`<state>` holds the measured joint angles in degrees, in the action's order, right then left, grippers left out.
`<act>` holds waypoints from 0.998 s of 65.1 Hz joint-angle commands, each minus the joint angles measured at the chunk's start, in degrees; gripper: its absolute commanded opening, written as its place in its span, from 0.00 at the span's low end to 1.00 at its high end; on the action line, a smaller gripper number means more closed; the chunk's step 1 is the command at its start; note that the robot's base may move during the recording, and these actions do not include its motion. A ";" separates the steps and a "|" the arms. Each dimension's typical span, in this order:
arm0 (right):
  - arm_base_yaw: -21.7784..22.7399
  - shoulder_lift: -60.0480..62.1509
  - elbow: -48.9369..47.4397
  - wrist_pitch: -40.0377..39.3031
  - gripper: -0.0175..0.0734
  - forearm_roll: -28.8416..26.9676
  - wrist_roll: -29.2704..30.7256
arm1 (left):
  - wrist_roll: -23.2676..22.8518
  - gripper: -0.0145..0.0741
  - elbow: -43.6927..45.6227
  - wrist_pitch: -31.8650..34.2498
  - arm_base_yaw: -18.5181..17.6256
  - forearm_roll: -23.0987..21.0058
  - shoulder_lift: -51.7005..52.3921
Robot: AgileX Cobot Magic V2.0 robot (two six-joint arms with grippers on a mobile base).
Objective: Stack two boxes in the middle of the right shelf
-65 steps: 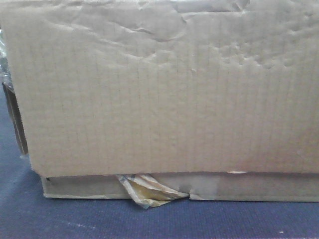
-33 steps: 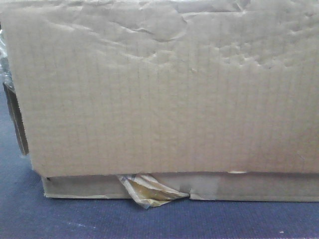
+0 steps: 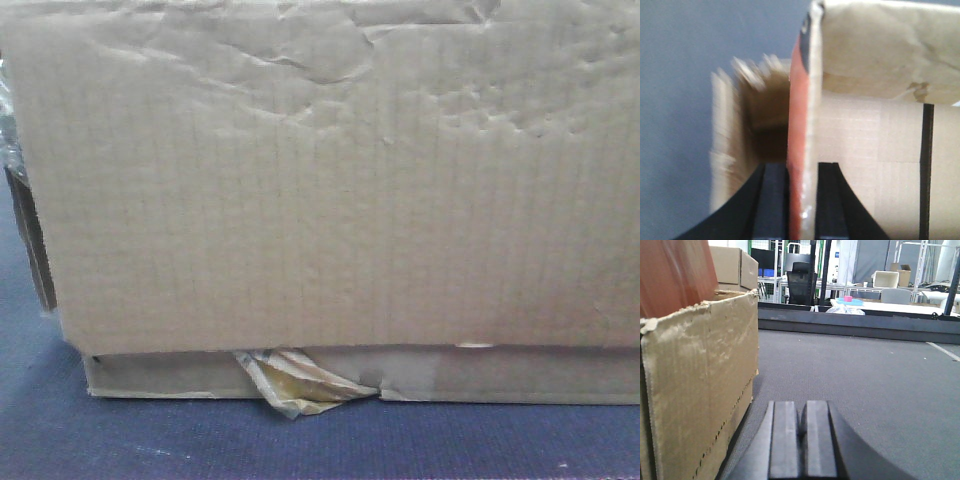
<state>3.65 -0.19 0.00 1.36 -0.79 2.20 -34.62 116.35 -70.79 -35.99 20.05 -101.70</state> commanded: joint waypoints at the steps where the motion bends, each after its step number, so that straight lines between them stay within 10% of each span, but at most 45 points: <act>1: -0.18 0.19 0.00 -0.98 0.02 -0.10 0.05 | -1.74 0.04 -0.81 0.83 -0.35 -1.64 -2.49; 65: -0.18 0.19 0.00 -0.98 0.02 -0.10 0.05 | -2.05 0.04 -6.51 0.83 1.44 -7.98 -8.34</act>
<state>3.65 -0.19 0.00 1.36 -0.79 2.20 -35.94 109.73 -70.94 -34.67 13.12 -110.47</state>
